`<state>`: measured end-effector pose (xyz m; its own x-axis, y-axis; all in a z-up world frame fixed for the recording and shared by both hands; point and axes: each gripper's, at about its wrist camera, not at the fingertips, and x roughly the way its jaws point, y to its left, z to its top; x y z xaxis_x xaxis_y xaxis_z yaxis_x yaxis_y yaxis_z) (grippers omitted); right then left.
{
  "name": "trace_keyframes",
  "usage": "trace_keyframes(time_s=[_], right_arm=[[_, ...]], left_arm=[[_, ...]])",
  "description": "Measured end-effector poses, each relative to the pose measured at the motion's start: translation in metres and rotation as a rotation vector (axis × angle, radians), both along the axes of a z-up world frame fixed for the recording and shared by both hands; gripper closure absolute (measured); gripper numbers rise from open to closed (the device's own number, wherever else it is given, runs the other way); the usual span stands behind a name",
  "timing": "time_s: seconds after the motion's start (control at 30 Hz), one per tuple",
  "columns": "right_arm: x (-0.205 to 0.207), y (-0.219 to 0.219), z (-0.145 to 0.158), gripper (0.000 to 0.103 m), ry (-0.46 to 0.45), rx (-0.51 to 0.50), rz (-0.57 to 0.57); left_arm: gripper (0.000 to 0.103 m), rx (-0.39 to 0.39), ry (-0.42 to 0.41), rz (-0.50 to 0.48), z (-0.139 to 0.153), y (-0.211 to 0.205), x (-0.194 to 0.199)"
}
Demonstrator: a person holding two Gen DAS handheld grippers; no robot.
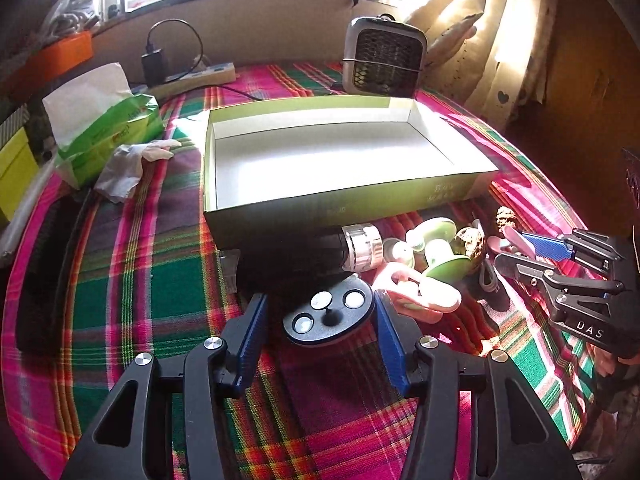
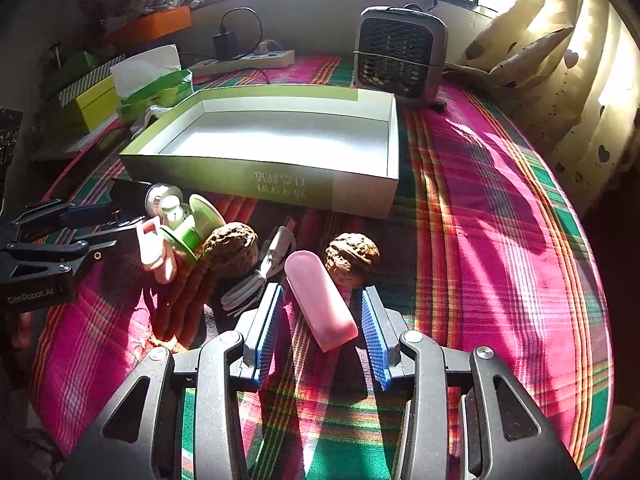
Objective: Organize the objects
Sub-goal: 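Grasp the black round disc with the left gripper while the right gripper grasps the pink case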
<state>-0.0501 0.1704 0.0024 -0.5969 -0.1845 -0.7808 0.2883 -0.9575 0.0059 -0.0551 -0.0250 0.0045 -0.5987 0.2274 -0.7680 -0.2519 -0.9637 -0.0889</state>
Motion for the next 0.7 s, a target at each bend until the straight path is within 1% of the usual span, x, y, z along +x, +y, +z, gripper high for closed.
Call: trace_keyframes(time_s=[0.17,0.3,0.37,0.7], right_arm=[[0.0005,0.0018,0.0009,0.074,0.002,-0.01,-0.009],[0.0016,0.002,0.0014,0.077,0.001,-0.018,-0.007],[0.0019,0.0022,0.0016,0.084,0.001,-0.024,-0.006],[0.0082,0.003,0.0038,0.084,-0.004,-0.058,-0.001]], left_arm=[[0.059,0.002,0.002,-0.002,0.0001,-0.0004,0.0008],[0.059,0.01,0.003,0.002,0.0007,-0.0013,0.0022],[0.059,0.015,0.004,0.004,0.0013,-0.0019,0.0028],[0.059,0.028,0.009,0.001,0.0052,-0.0031,0.0088]])
